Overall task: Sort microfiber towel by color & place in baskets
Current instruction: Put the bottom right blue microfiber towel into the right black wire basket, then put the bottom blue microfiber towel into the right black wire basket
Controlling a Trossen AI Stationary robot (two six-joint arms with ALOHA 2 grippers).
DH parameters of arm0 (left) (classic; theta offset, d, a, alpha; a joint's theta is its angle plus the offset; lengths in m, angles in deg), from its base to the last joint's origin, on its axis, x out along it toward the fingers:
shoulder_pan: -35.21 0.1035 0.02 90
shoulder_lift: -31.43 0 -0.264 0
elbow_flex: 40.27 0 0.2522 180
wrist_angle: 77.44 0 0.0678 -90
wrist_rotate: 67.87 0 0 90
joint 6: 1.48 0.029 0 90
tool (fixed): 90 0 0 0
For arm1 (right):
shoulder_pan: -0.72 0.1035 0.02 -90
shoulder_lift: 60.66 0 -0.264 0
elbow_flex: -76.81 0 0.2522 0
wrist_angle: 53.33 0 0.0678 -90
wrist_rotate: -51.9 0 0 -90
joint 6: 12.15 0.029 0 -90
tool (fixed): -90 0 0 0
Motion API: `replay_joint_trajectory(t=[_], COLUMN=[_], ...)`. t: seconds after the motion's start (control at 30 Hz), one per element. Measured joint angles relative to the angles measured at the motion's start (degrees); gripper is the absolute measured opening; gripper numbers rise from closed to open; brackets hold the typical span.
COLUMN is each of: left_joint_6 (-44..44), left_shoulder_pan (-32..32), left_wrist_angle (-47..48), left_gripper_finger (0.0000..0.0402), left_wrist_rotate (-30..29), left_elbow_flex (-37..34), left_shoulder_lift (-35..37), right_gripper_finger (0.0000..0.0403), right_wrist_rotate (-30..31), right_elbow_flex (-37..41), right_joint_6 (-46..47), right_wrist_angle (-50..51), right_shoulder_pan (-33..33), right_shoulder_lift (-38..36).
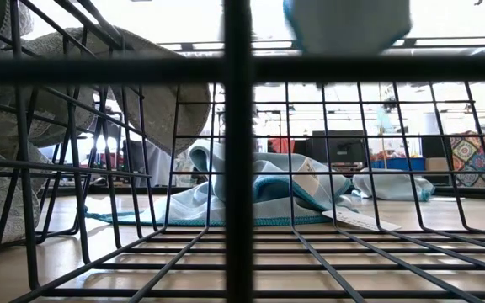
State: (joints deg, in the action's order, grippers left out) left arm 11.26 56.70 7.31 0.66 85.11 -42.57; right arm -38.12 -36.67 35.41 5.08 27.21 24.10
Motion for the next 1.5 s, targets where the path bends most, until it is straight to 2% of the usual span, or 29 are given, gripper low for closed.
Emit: replay_joint_trajectory(t=[0.3, 0.57, 0.9, 1.33, 1.4, 1.5], left_joint_6=[-1.33, -2.98, -2.33, -3.64, -4.71, -5.81], left_shoulder_pan=[0.00, 0.00, 0.00, 0.00, -0.01, 0.00], left_wrist_angle=[0.03, 0.20, 0.31, 0.11, 0.11, 0.14], left_gripper_finger=[0.0000, 0.0000, 0.0000, 0.0000, 0.0000, 0.0000], left_wrist_rotate=[0.00, 0.00, 0.00, 0.00, 0.02, 0.04], left_elbow_flex=[0.00, 0.00, 0.00, 0.00, 0.00, 0.00], left_shoulder_lift=[0.00, 0.00, 0.00, -0.15, -0.22, -0.28], right_gripper_finger=[0.0022, 0.0022, 0.0033, 0.0137, 0.0145, 0.0150], right_wrist_rotate=[0.04, 3.02, 2.52, 1.19, 1.92, 6.10], right_elbow_flex=[-13.64, -21.36, -21.91, -21.91, -21.91, -21.91], right_joint_6=[-5.00, -5.59, 2.22, 1.19, 0.26, -1.09], right_wrist_angle=[1.11, 17.03, 30.15, 30.98, 32.54, 34.47], right_shoulder_pan=[5.76, 5.52, 4.87, 4.59, 4.21, 3.53], right_shoulder_lift=[10.05, 15.79, 19.24, 18.77, 18.85, 19.11])
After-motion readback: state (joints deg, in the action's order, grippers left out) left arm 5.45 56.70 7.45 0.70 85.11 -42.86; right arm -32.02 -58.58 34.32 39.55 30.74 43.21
